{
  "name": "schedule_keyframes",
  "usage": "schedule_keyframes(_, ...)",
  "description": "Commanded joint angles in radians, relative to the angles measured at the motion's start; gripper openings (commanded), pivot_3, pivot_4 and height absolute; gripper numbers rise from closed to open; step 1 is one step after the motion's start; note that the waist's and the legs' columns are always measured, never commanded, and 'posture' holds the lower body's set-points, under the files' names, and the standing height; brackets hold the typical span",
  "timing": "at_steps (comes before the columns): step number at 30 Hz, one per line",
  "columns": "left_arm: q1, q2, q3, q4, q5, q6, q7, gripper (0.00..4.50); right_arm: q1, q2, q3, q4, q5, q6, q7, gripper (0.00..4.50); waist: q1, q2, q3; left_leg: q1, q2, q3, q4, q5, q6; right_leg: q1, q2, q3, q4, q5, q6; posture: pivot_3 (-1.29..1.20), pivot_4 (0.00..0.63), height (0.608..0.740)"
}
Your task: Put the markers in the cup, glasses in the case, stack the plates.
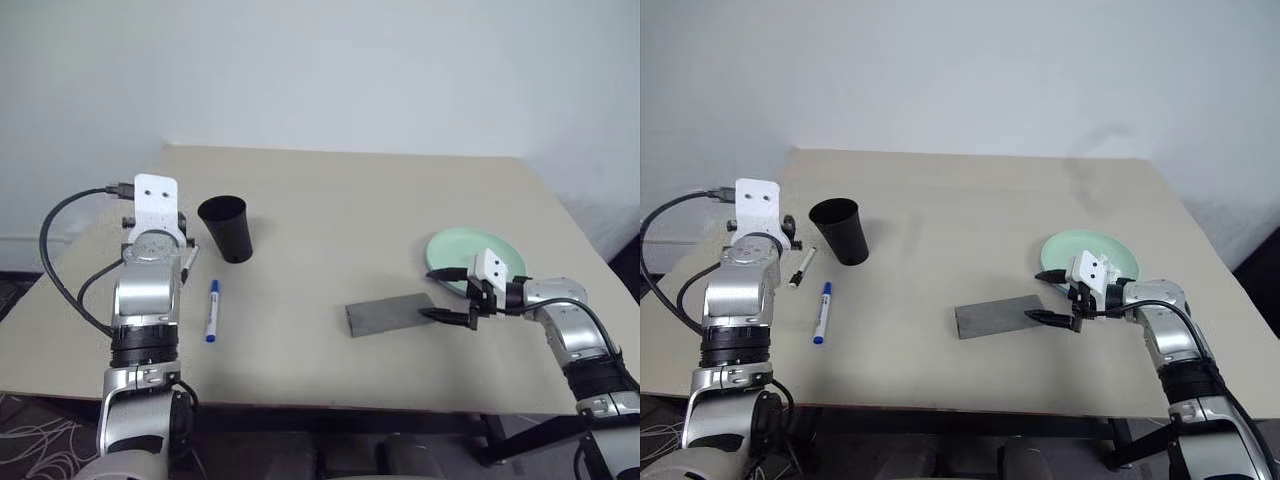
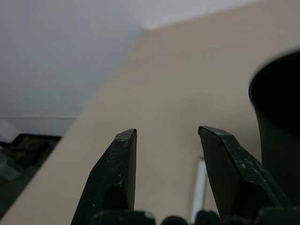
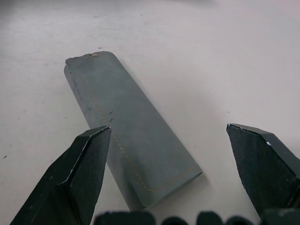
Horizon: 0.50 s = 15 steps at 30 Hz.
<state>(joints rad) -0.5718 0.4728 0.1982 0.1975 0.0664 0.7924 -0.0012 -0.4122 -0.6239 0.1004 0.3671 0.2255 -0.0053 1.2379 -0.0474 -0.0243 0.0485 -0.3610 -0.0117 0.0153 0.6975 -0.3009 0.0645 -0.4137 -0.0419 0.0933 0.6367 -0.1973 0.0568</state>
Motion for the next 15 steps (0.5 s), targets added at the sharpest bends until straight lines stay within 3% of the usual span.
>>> schedule_keyframes(1,-0.009,0.015,0.006,0.031,0.0,0.004,-0.01,2.15,-0.026,0.0,-0.013,-0.008,0.003,-0.017,0.004,4.29,0.0,0.0,0.0,0.0,0.0,0.0,0.0,0.0,0.0,0.0,0.0,0.0,0.0,0.0,0.0,0.0,0.0,0.739)
schedule_keyframes(6,0.007,0.014,-0.005,0.086,-0.023,-0.019,-0.076,2.15,-0.025,0.001,-0.016,-0.009,0.003,-0.018,0.003,4.29,0.0,0.0,0.0,0.0,-0.001,0.0,0.0,0.0,0.0,-0.001,-0.006,-0.006,0.0,0.0,0.0,0.0,0.0,0.739)
schedule_keyframes(9,0.003,0.011,-0.006,0.107,-0.03,-0.033,-0.094,2.72,-0.026,0.002,-0.016,-0.008,0.003,-0.017,0.002,4.29,0.003,0.0,0.0,-0.001,-0.002,0.0,0.0,0.0,0.0,-0.002,-0.009,-0.009,0.0,0.001,-0.001,0.0,0.0,0.739)
schedule_keyframes(14,-0.019,0.009,-0.025,0.182,-0.03,0.002,-0.111,4.34,-0.028,0.004,-0.017,-0.006,0.002,-0.017,-0.001,4.29,0.003,0.0,0.0,-0.001,-0.003,-0.001,-0.001,0.0,0.0,-0.003,-0.012,-0.015,0.0,0.001,-0.002,0.0,0.0,0.739)
schedule_keyframes(15,-0.022,0.007,-0.021,0.192,-0.037,0.003,-0.113,4.34,-0.027,0.005,-0.017,-0.005,0.002,-0.018,-0.002,4.29,0.003,0.0,0.0,-0.001,-0.003,-0.001,-0.001,0.0,0.0,-0.003,-0.013,-0.016,0.0,0.002,-0.002,0.0,0.0,0.739)
